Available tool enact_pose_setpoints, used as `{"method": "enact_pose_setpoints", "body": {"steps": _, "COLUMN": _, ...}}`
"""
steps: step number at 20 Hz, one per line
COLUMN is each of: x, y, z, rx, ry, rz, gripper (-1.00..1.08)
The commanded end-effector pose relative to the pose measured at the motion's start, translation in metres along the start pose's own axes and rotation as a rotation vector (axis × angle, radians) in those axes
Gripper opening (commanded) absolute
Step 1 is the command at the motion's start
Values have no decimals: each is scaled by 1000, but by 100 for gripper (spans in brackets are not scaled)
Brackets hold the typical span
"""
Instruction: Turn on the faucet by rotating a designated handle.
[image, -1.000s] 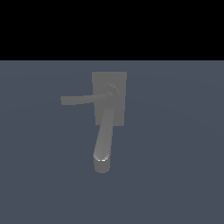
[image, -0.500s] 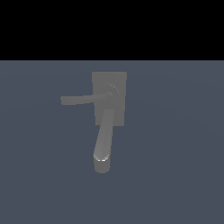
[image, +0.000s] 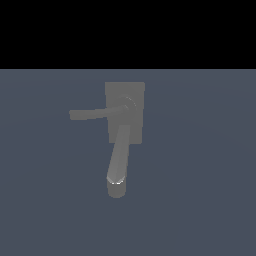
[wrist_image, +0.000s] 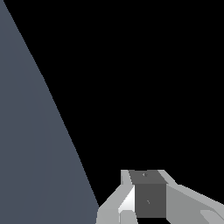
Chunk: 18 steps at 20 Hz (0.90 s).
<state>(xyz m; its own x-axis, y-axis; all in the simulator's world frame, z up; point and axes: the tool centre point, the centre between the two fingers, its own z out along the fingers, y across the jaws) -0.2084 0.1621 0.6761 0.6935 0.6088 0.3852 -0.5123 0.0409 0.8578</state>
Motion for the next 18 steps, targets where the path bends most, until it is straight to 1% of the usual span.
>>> {"method": "enact_pose_setpoints", "body": {"steps": 1, "x": 18, "y": -7, "z": -18, "rx": -75, "ry": 76, "rz": -40, "gripper": -100}}
{"method": "enact_pose_setpoints", "body": {"steps": 5, "x": 44, "y": -25, "z": -48, "rx": -181, "ry": 196, "rz": -115, "gripper": -100}}
{"method": "enact_pose_setpoints", "body": {"steps": 9, "x": 67, "y": -54, "z": -77, "rx": -273, "ry": 315, "rz": -205, "gripper": -100}}
{"method": "enact_pose_setpoints", "body": {"steps": 14, "x": 89, "y": -103, "z": -110, "rx": -367, "ry": 462, "rz": -336, "gripper": -100}}
{"method": "enact_pose_setpoints", "body": {"steps": 18, "x": 99, "y": -152, "z": -132, "rx": -424, "ry": 575, "rz": -456, "gripper": -100}}
